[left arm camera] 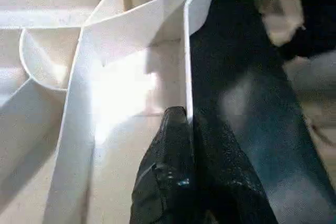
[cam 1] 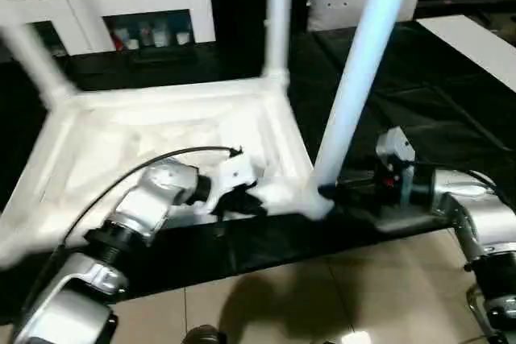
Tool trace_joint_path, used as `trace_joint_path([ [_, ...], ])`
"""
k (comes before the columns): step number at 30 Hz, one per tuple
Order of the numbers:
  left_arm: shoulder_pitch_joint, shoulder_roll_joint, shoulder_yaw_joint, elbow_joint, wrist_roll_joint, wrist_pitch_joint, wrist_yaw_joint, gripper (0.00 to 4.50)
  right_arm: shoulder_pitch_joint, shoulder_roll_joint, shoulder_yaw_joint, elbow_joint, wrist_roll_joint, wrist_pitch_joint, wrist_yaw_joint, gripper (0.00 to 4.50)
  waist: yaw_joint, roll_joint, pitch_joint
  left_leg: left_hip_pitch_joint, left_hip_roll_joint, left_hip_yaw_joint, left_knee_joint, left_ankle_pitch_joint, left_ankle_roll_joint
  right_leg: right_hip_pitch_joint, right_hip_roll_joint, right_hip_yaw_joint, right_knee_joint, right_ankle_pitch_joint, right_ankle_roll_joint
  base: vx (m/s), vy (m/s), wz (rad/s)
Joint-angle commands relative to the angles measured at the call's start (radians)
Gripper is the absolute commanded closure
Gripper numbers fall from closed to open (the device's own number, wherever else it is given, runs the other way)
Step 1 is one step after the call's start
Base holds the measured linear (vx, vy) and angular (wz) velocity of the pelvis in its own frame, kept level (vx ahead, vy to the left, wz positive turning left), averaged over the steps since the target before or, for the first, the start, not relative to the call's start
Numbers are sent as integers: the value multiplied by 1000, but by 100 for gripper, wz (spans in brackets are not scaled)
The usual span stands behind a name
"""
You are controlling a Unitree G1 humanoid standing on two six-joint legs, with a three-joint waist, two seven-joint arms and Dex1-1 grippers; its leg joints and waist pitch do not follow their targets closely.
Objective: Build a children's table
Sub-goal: Rotate leg to tighten
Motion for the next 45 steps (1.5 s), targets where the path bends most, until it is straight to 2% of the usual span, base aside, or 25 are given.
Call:
trace_joint_path([
  [1, -23, -3, -33, -29, -3, -46, -66, 450, 8, -21, 27, -39, 19, 31, 62, 78, -5, -17, -74, 20, 34, -1, -64, -178, 83, 55, -57, 50, -73, -237, -204, 0, 0, 0],
  [3, -24, 12, -47, -36, -10, -62, -106, 450, 14, -42, 60, -52, 25, 56, 112, 99, -4, -21, -74, 19, 33, -2, -64, -179, 78, 57, -58, 50, -72, -238, -205, 0, 0, 0],
  [7, -28, 15, -55, -27, -13, -86, -129, 450, 18, -52, 79, -58, 39, 73, 159, 136, -3, -22, -73, 18, 31, -2, -65, -191, 66, 56, -61, 50, -77, -286, -188, 0, 0, 0],
  [14, -31, 10, -50, -11, -14, -98, -137, 450, 19, -60, 86, -70, 56, 114, 188, 186, -2, -24, -75, 16, 31, -2, -62, -171, 69, 56, -59, 49, -75, -268, -189, 0, 0, 0],
  [16, -31, 9, -48, -9, -16, -96, -138, 450, 19, -61, 88, -72, 62, 122, 192, 213, -1, -24, -76, 17, 31, -2, -62, -168, 69, 56, -59, 50, -74, -269, -186, 0, 0, 0],
  [19, -29, 9, -45, -8, -26, -89, -139, 450, 20, -56, 81, -78, 75, 136, 197, 225, 0, -25, -75, 17, 31, -2, -62, -164, 69, 56, -59, 50, -74, -272, -185, 0, 0, 0],
  [23, -20, -12, -11, -22, -45, -4, -87, 450, 36, -28, 69, -107, 101, 169, 153, 234, 0, -25, -74, 16, 30, -2, -62, -166, 66, 56, -59, 49, -75, -278, -186, 0, 0, 0],
  [26, -14, -28, 6, -42, -50, 75, -38, 450, 34, 13, 53, -121, 106, 244, 51, 237, -4, -24, -72, 16, 28, -3, -64, -180, 55, 56, -59, 48, -79, -318, -174, 0, 0, 0],
  [27, -12, -38, 13, -48, -47, 98, -11, 450, 31, 35, 47, -120, 93, 247, 1, 237, -9, -24, -70, 16, 26, -5, -66, -197, 42, 56, -60, 47, -84, -362, -156, 0, 0, 0],
  [28, -8, -61, 30, -61, -47, 154, 47, 450, 23, 83, 35, -106, 58, 240, -112, 238, -14, -21, -67, 18, 25, -4, -68, -212, 30, 52, -59, 47, -88, -383, -151, 0, 0, 0],
  [29, -6, -79, 41, -69, -43, 186, 92, 450, 14, 116, 24, -84, 32, 229, -188, 238, -18, -22, -67, 15, 24, -6, -69, -216, 22, 54, -60, 45, -86, -391, -148, 0, 0, 0],
  [31, -3, -106, 57, -85, -44, 241, 150, 450, -4, 159, 8, -44, 0, 214, -289, 241, -43, -23, -65, 16, 20, -10, -73, -245, 0, 55, -61, 39, -95, -453, -126, 0, 0, 0],
  [32, 1, -144, 80, -105, -50, 313, 216, 450, -23, 204, -9, -12, -30, 211, -401, 241, -48, -18, -62, 15, 19, -11, -73, -248, 0, 55, -61, 40, -96, -450, -125, 0, 0, 0],
  [33, 1, -161, 91, -110, -51, 340, 244, 450, -30, 222, -16, -1, -41, 213, -445, 243, -64, -22, -63, 10, 20, -11, -75, -240, -3, 58, -57, 40, -90, -420, -135, 0, 0, 0],
  [34, 0, -182, 102, -112, -51, 363, 277, 450, -38, 243, -25, 11, -52, 217, -498, 244, -73, -21, -60, 8, 15, -12, -75, -248, -1, 59, -56, 35, -98, -444, -126, 0, 0, 0],
  [35, -1, -200, 111, -112, -50, 381, 304, 450, -46, 260, -33, 23, -60, 219, -540, 245, -75, -22, -62, 12, 13, -11, -72, -249, 5, 58, -57, 35, -102, -450, -122, 0, 0, 0],
  [36, -5, -227, 127, -105, -51, 398, 346, 450, -57, 280, -45, 45, -68, 222, -595, 245, -84, -22, -63, 12, 12, -8, -69, -237, 14, 55, -55, 39, -102, -429, -130, 0, 0, 0],
  [39, -15, -288, 159, -92, -54, 436, 444, 450, -81, 322, -63, 92, -90, 213, -705, 245, -88, -23, -64, 10, 10, -5, -65, -204, 37, 57, -51, 39, -100, -375, -145, 0, 0, 0],
  [41, -19, -319, 162, -85, -46, 439, 489, 450, -89, 343, -79, 115, -87, 167, -724, 245, -86, -22, -63, 12, 11, -2, -64, -200, 49, 54, -51, 41, -102, -358, -149, 0, 0, 0],
  [43, -19, -332, 156, -101, -35, 451, 506, 450, -95, 363, -103, 127, -83, 149, -739, 193, -83, -21, -64, 11, 12, -3, -66, -187, 60, 57, -49, 41, -98, -327, -155, 0, 0, 0],
  [45, -19, -329, 150, -104, -31, 445, 502, 450, -95, 364, -106, 124, -78, 145, -732, 180, -82, -20, -64, 10, 14, -4, -68, -181, 66, 59, -49, 40, -95, -307, -161, 0, 0, 0],
])
